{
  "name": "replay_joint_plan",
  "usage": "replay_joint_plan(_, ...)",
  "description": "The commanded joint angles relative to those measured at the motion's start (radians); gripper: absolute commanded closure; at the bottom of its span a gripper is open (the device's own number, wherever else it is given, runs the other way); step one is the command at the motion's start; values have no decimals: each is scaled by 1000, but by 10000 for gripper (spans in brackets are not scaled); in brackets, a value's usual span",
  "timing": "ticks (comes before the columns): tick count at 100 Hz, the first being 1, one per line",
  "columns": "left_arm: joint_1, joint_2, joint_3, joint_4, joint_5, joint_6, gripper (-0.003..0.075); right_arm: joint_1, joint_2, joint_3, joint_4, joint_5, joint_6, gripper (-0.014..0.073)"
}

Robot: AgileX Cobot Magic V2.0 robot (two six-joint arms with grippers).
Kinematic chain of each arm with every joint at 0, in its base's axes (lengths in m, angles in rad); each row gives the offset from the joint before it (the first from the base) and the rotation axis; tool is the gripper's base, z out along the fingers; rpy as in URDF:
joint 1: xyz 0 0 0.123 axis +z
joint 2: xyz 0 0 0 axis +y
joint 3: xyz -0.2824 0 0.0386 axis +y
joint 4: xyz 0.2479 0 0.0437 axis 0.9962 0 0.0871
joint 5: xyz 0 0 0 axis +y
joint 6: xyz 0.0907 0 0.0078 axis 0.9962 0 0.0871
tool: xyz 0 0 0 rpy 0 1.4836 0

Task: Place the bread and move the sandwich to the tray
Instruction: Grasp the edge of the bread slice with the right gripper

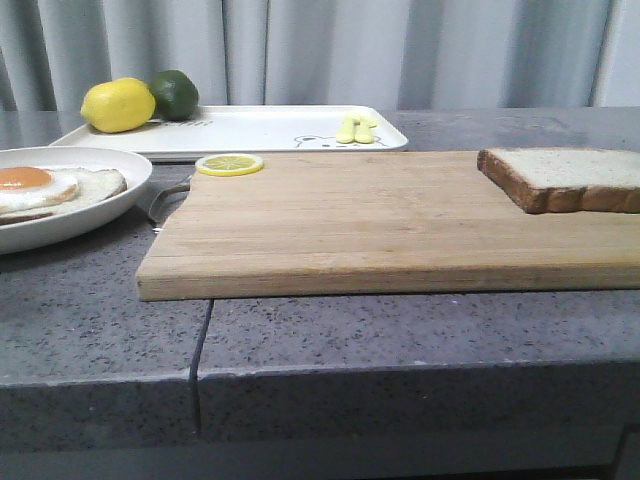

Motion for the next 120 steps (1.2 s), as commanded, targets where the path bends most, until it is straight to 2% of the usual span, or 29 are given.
replay_joint_plan(1, -7, -1, -34, -29, -52, 2, 496, -19, 83, -34, 21, -145, 43, 167)
replay_joint_plan(28, -7, -1, -34, -29, -50, 4, 496, -33, 285, -35, 197, -292, 47, 167)
replay_joint_plan(74, -7, -1, -34, -29, -50, 4, 496, -31, 415, -36, 266, -356, 47, 167)
replay_joint_plan(120, -7, -1, -34, -29, -50, 4, 496, 13, 511, -123, 270, -313, 47, 167)
